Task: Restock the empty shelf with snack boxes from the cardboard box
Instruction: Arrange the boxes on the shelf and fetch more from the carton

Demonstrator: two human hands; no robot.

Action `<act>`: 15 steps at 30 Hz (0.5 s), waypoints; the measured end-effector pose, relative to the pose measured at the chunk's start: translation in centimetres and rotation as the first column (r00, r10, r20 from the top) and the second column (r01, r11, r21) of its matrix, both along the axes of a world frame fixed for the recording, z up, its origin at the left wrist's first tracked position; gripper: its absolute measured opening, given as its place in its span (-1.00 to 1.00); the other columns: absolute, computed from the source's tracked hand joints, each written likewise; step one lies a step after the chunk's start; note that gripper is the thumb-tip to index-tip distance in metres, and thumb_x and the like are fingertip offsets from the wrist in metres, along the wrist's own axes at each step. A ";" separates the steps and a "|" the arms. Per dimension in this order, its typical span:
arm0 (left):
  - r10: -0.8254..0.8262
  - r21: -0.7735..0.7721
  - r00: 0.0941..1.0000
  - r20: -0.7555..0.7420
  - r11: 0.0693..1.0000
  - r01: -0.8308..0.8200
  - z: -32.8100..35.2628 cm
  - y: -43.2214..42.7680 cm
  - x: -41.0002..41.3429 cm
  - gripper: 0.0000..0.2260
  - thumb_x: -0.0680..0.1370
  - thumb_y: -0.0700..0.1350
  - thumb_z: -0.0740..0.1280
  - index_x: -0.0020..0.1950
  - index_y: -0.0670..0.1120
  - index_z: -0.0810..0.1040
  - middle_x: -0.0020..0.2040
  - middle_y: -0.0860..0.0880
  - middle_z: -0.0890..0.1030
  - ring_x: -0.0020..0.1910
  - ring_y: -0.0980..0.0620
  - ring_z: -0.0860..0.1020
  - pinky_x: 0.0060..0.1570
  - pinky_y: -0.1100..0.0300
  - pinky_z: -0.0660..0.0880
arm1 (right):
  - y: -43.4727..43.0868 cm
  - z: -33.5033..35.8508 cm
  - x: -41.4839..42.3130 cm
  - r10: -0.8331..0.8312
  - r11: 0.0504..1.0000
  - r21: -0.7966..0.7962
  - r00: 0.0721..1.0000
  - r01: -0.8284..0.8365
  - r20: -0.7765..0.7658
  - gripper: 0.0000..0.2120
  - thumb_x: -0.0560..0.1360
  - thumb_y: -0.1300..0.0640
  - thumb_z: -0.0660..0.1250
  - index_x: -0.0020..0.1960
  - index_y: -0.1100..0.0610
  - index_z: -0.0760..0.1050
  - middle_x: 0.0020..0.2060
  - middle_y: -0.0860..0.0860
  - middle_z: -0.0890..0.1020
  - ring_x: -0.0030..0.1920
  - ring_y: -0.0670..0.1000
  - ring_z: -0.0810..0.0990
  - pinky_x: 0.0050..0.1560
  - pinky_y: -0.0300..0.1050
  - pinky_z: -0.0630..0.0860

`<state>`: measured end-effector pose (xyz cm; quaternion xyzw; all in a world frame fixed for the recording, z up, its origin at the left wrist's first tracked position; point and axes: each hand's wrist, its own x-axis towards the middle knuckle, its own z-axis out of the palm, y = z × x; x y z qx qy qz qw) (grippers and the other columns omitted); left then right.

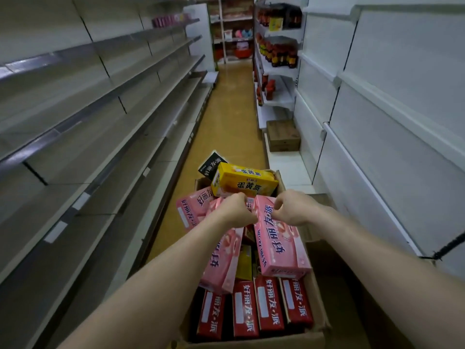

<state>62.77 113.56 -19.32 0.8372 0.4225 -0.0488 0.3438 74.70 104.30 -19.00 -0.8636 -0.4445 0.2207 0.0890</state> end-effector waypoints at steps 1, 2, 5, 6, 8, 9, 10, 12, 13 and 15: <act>0.037 -0.055 0.999 -0.003 0.998 -0.037 -1.2 0.2 0.5 -0.60 0.48 -0.14 0.40 0.29 -0.14 0.42 -0.03 -0.01 0.54 -0.03 -0.01 0.56 -0.08 0.11 0.59 | 0.2 -1.1 0.5 0.003 1.000 -0.014 1.000 -0.003 -0.020 -0.78 0.51 0.02 0.32 0.03 0.12 0.61 -0.06 0.05 0.67 -0.09 0.05 0.65 -0.05 -0.01 0.62; 0.062 -0.107 0.998 -0.007 0.992 -0.062 -2.1 0.1 0.9 -0.62 0.49 -0.15 0.40 0.27 -0.12 0.41 -0.09 0.02 0.49 -0.08 0.00 0.54 -0.20 0.18 0.54 | 0.4 -2.2 0.9 0.005 0.999 -0.032 0.999 -0.006 -0.041 -0.77 0.52 0.03 0.31 0.06 0.14 0.60 -0.03 0.06 0.67 -0.07 0.05 0.66 -0.05 -0.02 0.61; 0.128 -0.241 0.991 -0.031 0.962 -0.132 -5.2 0.3 1.8 -0.56 0.50 -0.13 0.43 0.32 -0.13 0.39 -0.04 0.00 0.46 -0.07 -0.01 0.53 -0.28 0.22 0.45 | 0.9 -5.5 2.0 0.022 0.996 -0.087 0.996 -0.030 -0.087 -0.70 0.53 0.02 0.29 0.18 0.16 0.56 0.11 0.08 0.63 0.07 0.07 0.62 0.08 0.03 0.58; 0.150 -0.274 0.988 -0.039 0.949 -0.155 -6.2 0.4 2.1 -0.61 0.49 -0.13 0.44 0.26 -0.14 0.42 -0.03 -0.02 0.49 -0.09 -0.01 0.54 -0.26 0.21 0.48 | 0.9 -6.3 2.3 0.020 0.995 -0.099 0.994 -0.030 -0.106 -0.67 0.54 0.03 0.28 0.25 0.16 0.52 0.17 0.08 0.60 0.13 0.09 0.59 0.14 0.02 0.55; 0.201 -0.346 0.978 -0.050 0.915 -0.206 -8.2 0.3 2.8 -0.67 0.48 -0.11 0.45 0.17 -0.15 0.43 -0.03 -0.04 0.53 -0.14 0.03 0.55 -0.24 0.20 0.51 | 1.0 -7.8 2.8 0.010 0.993 -0.113 0.989 -0.027 -0.149 -0.60 0.57 0.05 0.25 0.38 0.14 0.41 0.30 0.08 0.51 0.24 0.10 0.51 0.20 -0.03 0.49; 0.213 -0.384 0.975 -0.064 0.896 -0.221 -9.2 0.3 3.2 -0.62 0.48 -0.06 0.46 0.19 -0.15 0.42 0.02 -0.06 0.54 -0.09 0.02 0.55 -0.20 0.19 0.52 | 1.1 -8.5 3.0 0.012 0.993 -0.113 0.986 -0.031 -0.167 -0.57 0.58 0.07 0.23 0.43 0.13 0.35 0.35 0.08 0.46 0.28 0.11 0.48 0.21 -0.05 0.47; 0.225 -0.419 0.971 -0.081 0.876 -0.238 -9.9 0.2 3.5 -0.55 0.48 0.00 0.46 0.26 -0.15 0.40 0.11 -0.08 0.54 -0.01 0.00 0.54 -0.12 0.16 0.52 | 1.1 -9.1 3.2 0.009 0.994 -0.109 0.983 -0.030 -0.186 -0.55 0.59 0.09 0.22 0.46 0.13 0.30 0.37 0.09 0.43 0.30 0.11 0.46 0.20 -0.06 0.46; 0.269 -0.479 0.960 -0.083 0.833 -0.275 -11.0 -0.2 4.0 -0.47 0.49 0.04 0.45 0.35 -0.15 0.37 0.24 -0.10 0.51 0.05 0.00 0.48 -0.03 0.15 0.46 | 1.2 -10.3 3.5 -0.009 0.996 -0.091 0.975 -0.012 -0.222 -0.55 0.60 0.12 0.21 0.46 0.15 0.28 0.36 0.08 0.40 0.25 0.09 0.47 0.11 -0.12 0.49; 0.311 -0.511 0.948 -0.071 0.804 -0.302 -11.6 -0.4 4.2 -0.48 0.50 0.03 0.45 0.36 -0.16 0.38 0.22 -0.10 0.52 0.03 0.02 0.46 -0.03 0.17 0.42 | 1.2 -10.8 3.7 -0.017 0.996 -0.084 0.971 -0.003 -0.238 -0.57 0.59 0.14 0.21 0.44 0.15 0.29 0.32 0.08 0.40 0.18 0.07 0.48 0.03 -0.17 0.51; 0.377 -0.561 0.924 -0.064 0.752 -0.346 -12.6 -1.0 4.5 -0.51 0.50 0.01 0.45 0.33 -0.19 0.42 0.12 -0.10 0.53 0.00 0.02 0.45 -0.05 0.20 0.39 | 1.2 -11.6 3.9 -0.029 0.997 -0.076 0.966 0.010 -0.257 -0.61 0.58 0.15 0.21 0.39 0.15 0.30 0.27 0.06 0.40 0.06 0.01 0.48 -0.16 -0.27 0.47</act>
